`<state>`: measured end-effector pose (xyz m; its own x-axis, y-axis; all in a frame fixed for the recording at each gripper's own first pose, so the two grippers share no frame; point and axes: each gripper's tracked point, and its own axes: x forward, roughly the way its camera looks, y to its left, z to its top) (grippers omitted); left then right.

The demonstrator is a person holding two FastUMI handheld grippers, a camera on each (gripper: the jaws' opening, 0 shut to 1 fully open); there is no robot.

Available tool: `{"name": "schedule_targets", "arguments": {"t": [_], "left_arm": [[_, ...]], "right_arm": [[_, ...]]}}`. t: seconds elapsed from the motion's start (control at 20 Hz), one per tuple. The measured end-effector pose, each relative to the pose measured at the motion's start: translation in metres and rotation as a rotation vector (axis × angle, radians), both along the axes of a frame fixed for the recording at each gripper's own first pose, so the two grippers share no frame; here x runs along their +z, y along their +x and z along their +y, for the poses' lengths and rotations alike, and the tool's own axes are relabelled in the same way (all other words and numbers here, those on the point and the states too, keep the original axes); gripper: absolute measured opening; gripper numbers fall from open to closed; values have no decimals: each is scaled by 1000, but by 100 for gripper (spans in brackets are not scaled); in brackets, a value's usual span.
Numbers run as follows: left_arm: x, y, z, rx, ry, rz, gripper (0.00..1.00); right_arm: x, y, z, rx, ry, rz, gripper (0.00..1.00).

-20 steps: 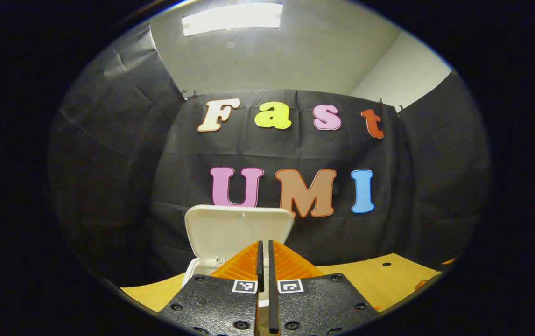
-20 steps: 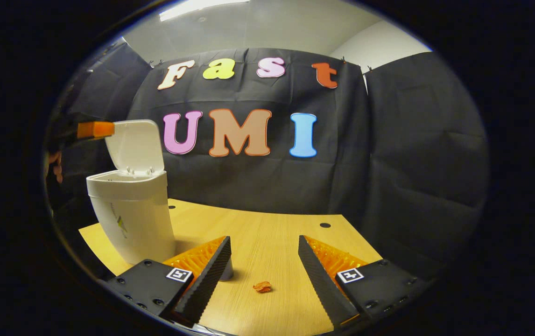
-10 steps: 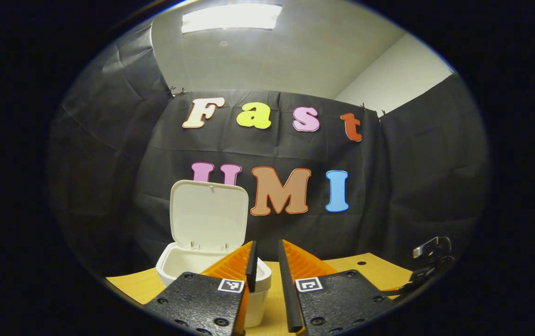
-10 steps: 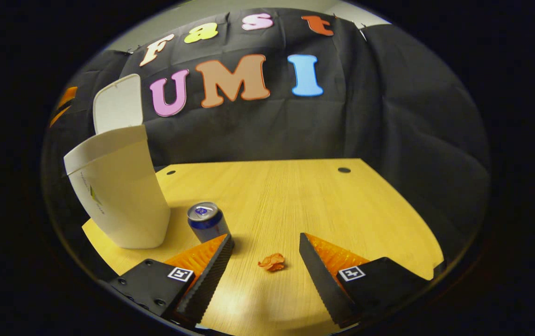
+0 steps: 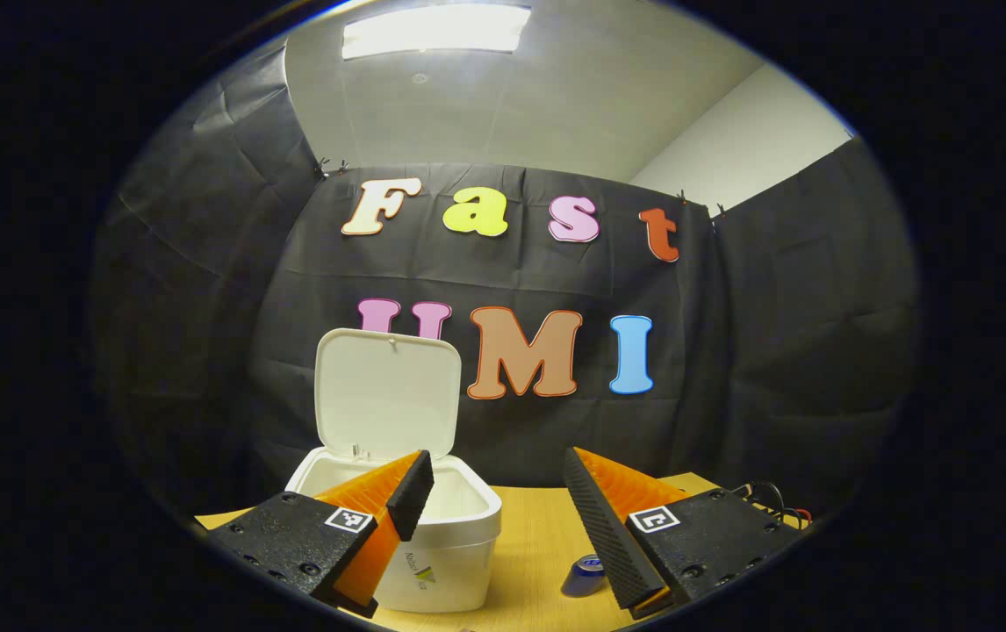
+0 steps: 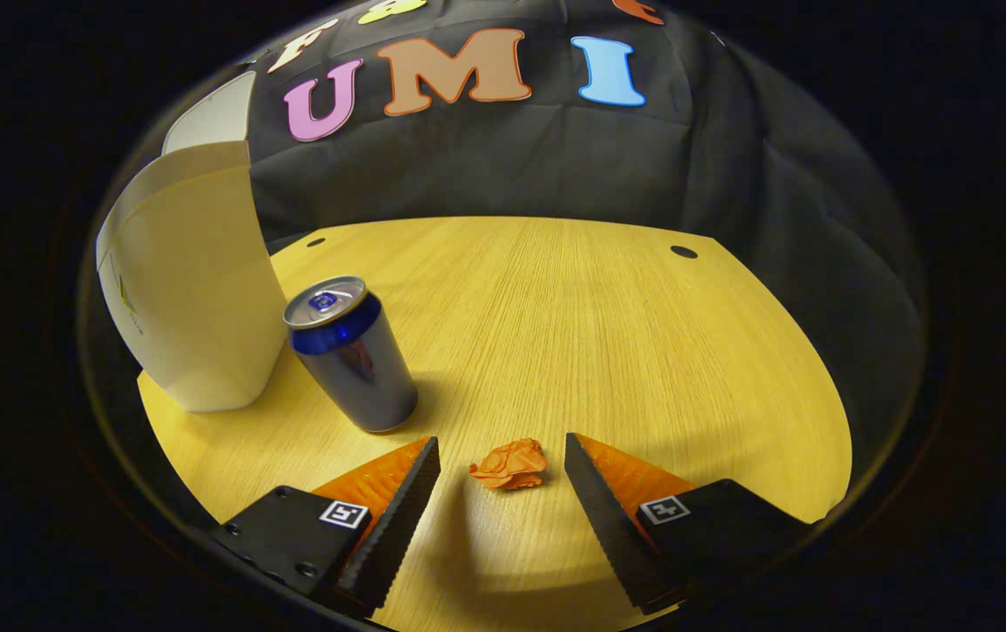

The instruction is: Press the lid of the desktop garbage bin to open it, pick up the crumpled paper on the desktop and throw it into the bin, then pick up the pop can on the desktop and drop it into the bin, and finally close the garbage bin lid.

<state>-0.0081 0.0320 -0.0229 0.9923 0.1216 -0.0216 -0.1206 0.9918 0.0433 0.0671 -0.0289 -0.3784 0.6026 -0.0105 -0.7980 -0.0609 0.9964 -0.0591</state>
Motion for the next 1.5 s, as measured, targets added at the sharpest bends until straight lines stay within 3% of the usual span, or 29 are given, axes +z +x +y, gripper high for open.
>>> {"name": "schedule_targets", "arguments": {"t": [0.2, 0.3, 0.45, 0.55, 0.75, 1.0, 1.25, 1.5], "left_arm": [[-2, -1, 5, 19, -5, 3, 90], [-3, 0, 8, 26, -1, 6, 90], [-5, 2, 10, 30, -4, 8, 90], [-6, 4, 9, 28, -8, 11, 90], [-8, 4, 7, 17, -11, 12, 90], [-18, 7, -3, -9, -31, 36, 89], [-23, 2, -10, -35, -57, 52, 90], [-19, -5, -1, -4, -33, 46, 90]], "right_arm": [[-11, 3, -3, -4, -7, 56, 83], [-17, 3, -6, 4, -23, 82, 70], [-11, 1, -12, 16, -42, 92, 40], [-7, 2, -14, 24, -57, 90, 33], [29, 14, -6, 45, -43, 24, 29], [145, 50, 34, 177, 60, -133, 29], [248, 87, 127, 356, 229, -266, 29], [298, 108, 225, 516, 381, -309, 29]]}}
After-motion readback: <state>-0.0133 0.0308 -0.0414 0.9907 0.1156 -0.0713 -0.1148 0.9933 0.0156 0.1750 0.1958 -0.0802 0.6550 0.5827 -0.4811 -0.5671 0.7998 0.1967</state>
